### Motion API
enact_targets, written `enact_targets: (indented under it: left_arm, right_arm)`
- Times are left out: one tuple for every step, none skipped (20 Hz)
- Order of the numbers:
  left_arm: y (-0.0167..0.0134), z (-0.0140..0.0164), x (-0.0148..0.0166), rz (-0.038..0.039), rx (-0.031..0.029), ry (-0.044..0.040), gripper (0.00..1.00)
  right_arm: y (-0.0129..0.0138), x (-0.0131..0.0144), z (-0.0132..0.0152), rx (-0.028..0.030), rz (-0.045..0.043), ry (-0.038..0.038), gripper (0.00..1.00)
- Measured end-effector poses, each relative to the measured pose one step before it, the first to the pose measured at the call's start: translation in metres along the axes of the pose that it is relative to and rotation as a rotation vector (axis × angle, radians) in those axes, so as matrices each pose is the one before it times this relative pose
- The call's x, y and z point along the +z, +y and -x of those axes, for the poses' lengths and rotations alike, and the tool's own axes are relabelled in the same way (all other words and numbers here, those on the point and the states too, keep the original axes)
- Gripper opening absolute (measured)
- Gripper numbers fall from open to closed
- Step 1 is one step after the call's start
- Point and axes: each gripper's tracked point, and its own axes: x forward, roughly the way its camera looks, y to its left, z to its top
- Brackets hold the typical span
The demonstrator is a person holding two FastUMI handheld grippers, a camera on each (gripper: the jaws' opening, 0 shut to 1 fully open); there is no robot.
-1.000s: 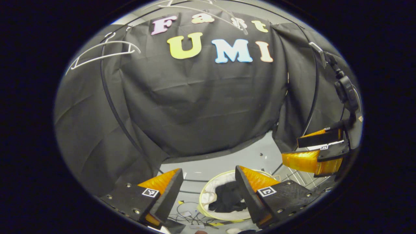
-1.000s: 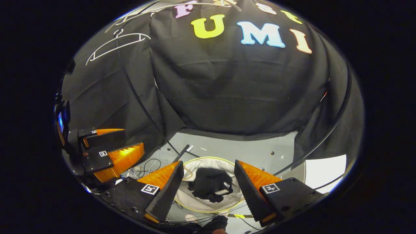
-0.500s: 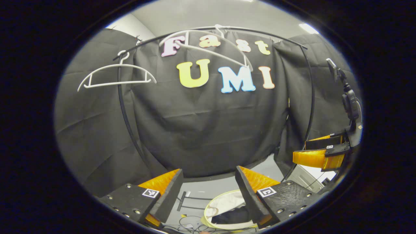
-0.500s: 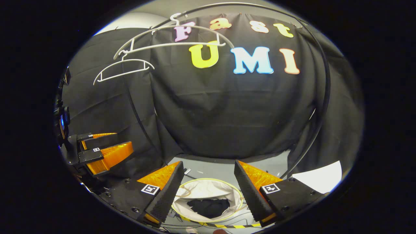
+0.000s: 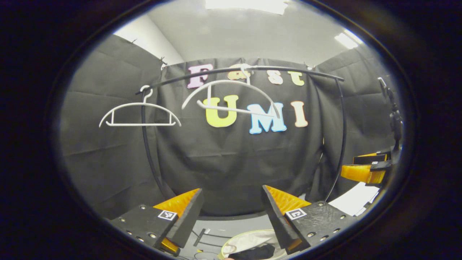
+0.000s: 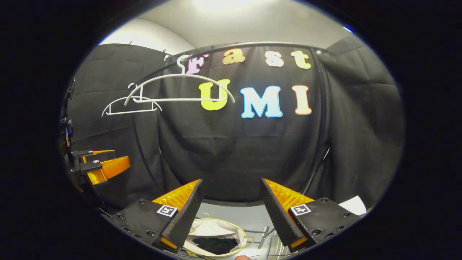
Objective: Grasp the clothes on the hanger with both hands and then place them into the laundry hamper below.
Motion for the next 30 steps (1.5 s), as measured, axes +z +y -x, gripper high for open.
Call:
enact_targets:
  left_arm:
    - [-0.00229, 0.00465, 0.00758, 0.00066, 0.00337, -0.01382, 0.94]
    - [-0.00317, 0.00501, 0.00655, 0.0004, 0.00044, -0.01239, 0.94]
    - [-0.00366, 0.01122, 0.00418, -0.00317, 0.00472, -0.01271, 0.94]
    - [-0.00028, 0.00817, 0.0024, -0.00461, 0.00835, -0.00904, 0.94]
    - [0.00029, 0.00612, -0.00094, -0.00356, 0.00721, -0.00736, 0.94]
    - [-0.00106, 0.00516, 0.00357, 0.00049, 0.00551, -0.00801, 0.94]
    - [-0.00199, 0.00692, 0.00112, 0.00187, 0.00226, -0.00909, 0.94]
    - [-0.00233, 0.00817, 0.00392, 0.00122, 0.00316, -0.01108, 0.94]
    - [-0.00116, 0.00773, 0.00346, -0.00221, 0.00604, -0.01388, 0.94]
    - [-0.0017, 0.00786, 0.00413, -0.00358, 0.00686, -0.00998, 0.94]
    - [-0.00249, 0.0089, 0.00076, -0.00229, 0.00621, -0.00805, 0.94]
    - [-0.00178, 0.00782, 0.00408, -0.00006, 0.00369, -0.01223, 0.94]
    - [-0.00019, 0.00686, 0.00213, 0.0029, 0.00276, -0.0099, 0.94]
    - [0.00083, 0.00557, 0.0027, 0.00107, 0.00769, -0.00484, 0.94]
    - [0.00128, 0.00576, 0.00066, -0.00145, 0.00907, -0.00458, 0.94]
    - [0.00114, 0.0046, 0.00181, -0.00009, 0.00654, -0.00471, 0.94]
    - [0.00034, 0.00287, 0.00208, 0.00143, 0.00216, -0.00796, 0.94]
    - [0.00042, 0.00312, 0.0027, 0.00177, 0.00312, -0.00696, 0.94]
    - [0.00079, 0.00276, 0.00106, 0.00202, 0.00298, -0.00405, 0.94]
    - [0.00048, 0.00169, 0.00033, 0.00122, 0.00203, 0.00012, 0.94]
    - [0.00062, 0.00025, 0.00197, 0.00019, 0.00099, -0.00324, 0.94]
    - [-0.00093, 0.00186, 0.00051, -0.0008, -0.00026, -0.00356, 0.94]
    - [0.0005, -0.00038, 0.00244, -0.00203, 0.00034, -0.00485, 0.94]
    - [-0.0016, 0.00034, 0.00093, -0.00148, -0.00208, -0.00282, 0.94]
    - [-0.00127, -0.00027, 0.00103, -0.00207, -0.00205, -0.00225, 0.94]
    - [-0.00129, 0.00095, -0.00049, -0.00228, -0.00188, -0.00197, 0.94]
    - [-0.00005, -0.00033, 0.00086, -0.00131, -0.00036, -0.00227, 0.94]
    - [-0.00147, 0.0007, -0.00014, -0.00085, -0.00324, -0.00173, 0.94]
    - [-0.00058, -0.00024, -0.00012, -0.00138, -0.00067, -0.00057, 0.94]
    - [-0.00011, 0.00102, -0.00046, -0.0003, -0.00109, -0.00069, 0.94]
  right_arm:
    - [-0.00581, 0.00714, 0.00729, -0.0064, 0.00209, -0.01798, 0.92]
    - [-0.00493, 0.0067, 0.00764, -0.00524, 0.00131, -0.02116, 0.92]
    - [-0.00395, 0.00612, 0.00674, -0.00269, 0.00258, -0.01892, 0.92]
    - [-0.00524, 0.00343, 0.00583, -0.00571, 0.00346, -0.01714, 0.93]
    - [-0.00396, 0.00391, 0.00555, -0.00445, 0.00375, -0.01398, 0.92]
    - [-0.00334, 0.00186, 0.00603, -0.00343, 0.00314, -0.01134, 0.92]
    - [-0.0037, 0.00143, 0.00593, -0.0082, 0.00096, -0.01054, 0.92]
    - [-0.00189, 0.00089, 0.00591, -0.00188, 0.0012, -0.01134, 0.92]
    - [-0.00135, 0.00139, 0.00628, -0.00566, 0.00143, -0.01391, 0.93]
    - [-0.00326, 0.0008, 0.00583, -0.00702, 0.00673, -0.00958, 0.93]
    - [-0.00194, 0.00109, 0.00579, -0.00611, 0.00804, -0.0088, 0.92]
    - [-0.0009, 0.00003, 0.00571, -0.00304, 0.0086, -0.00846, 0.92]
    - [-0.00089, 0.00081, 0.00506, -0.00386, 0.00468, -0.00884, 0.92]
    - [0.00073, 0.00042, 0.00377, -0.00075, 0.00221, -0.00647, 0.92]
    - [-0.00085, 0.00156, 0.00334, -0.00315, -0.00066, -0.00852, 0.92]
    - [0.00059, 0.00078, 0.00241, -0.00206, -0.00025, -0.00473, 0.93]
    - [0.00033, 0.00069, 0.00163, 0.00062, -0.00187, -0.0053, 0.94]
    - [-0.00036, 0.0008, 0.00238, -0.00187, -0.0012, -0.00294, 0.94]
    - [-0.00004, 0.0009, 0.00076, -0.00118, -0.00155, -0.00451, 0.95]
    - [0.00033, 0.00047, 0.00125, 0.0002, -0.00124, -0.00196, 0.99]
    - [-0.00041, 0.0002, 0.00027, 0.00036, 0.00015, -0.00202, 0.95]
    - [-0.00071, 0.0014, 0.00039, -0.00241, -0.00014, -0.00441, 0.99]
    - [-0.00074, 0.00203, 0.00167, -0.00076, 0.00026, -0.00314, 0.95]
    - [0.0007, 0.00191, 0.00163, -0.00258, -0.00006, -0.00222, 0.95]
    - [0.00024, 0.00122, 0.00067, -0.00144, 0.00032, -0.00186, 0.95]
    - [0.00074, 0.0002, 0.0008, -0.00108, 0.00116, -0.00307, 0.99]
    - [0.00072, 0.00168, -0.00016, -0.00035, 0.00265, -0.00176, 0.99]
    - [-0.00002, -0.00025, -0.00058, 0.00019, 0.00399, -0.00154, 0.99]
    - [0.00073, 0.00053, -0.0003, 0.00061, 0.00364, -0.00248, 0.99]
    - [0.00078, 0.00077, -0.00058, 0.00037, 0.00301, 0.00032, 0.99]
